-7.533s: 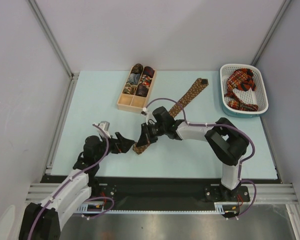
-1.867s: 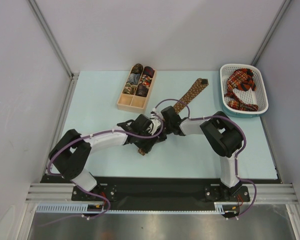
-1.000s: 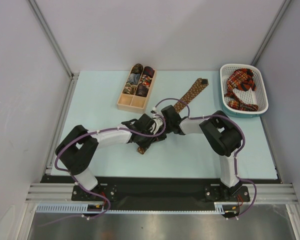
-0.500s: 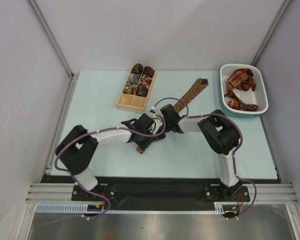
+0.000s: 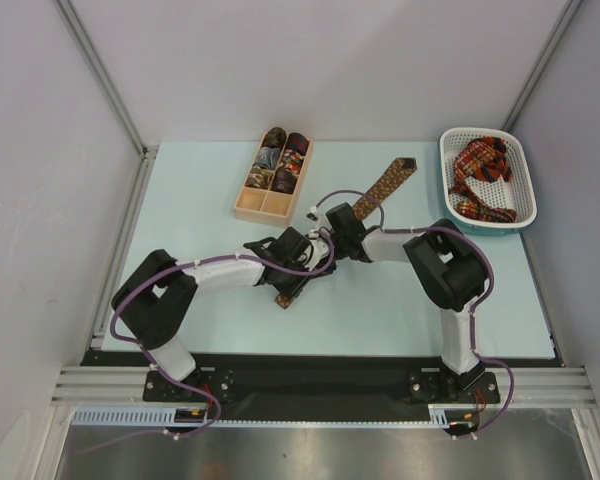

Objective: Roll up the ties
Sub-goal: Roll the tie

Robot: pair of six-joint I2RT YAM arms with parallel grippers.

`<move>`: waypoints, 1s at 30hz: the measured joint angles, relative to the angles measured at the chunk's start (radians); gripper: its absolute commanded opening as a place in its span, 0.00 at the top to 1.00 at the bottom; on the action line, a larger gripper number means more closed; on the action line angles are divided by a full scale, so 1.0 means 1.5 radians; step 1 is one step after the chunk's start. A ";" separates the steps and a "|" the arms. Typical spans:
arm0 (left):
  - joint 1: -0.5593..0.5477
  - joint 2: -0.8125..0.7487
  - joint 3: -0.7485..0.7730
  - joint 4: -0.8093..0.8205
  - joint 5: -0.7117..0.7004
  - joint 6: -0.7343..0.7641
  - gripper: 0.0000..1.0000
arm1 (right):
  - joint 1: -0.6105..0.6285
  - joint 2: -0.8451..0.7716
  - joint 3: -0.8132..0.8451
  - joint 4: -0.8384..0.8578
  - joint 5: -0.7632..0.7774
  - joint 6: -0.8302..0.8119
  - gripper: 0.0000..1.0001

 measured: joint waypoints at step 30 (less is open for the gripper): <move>0.013 0.006 0.006 0.003 0.029 0.013 0.60 | -0.105 -0.207 -0.127 -0.022 0.294 0.059 0.03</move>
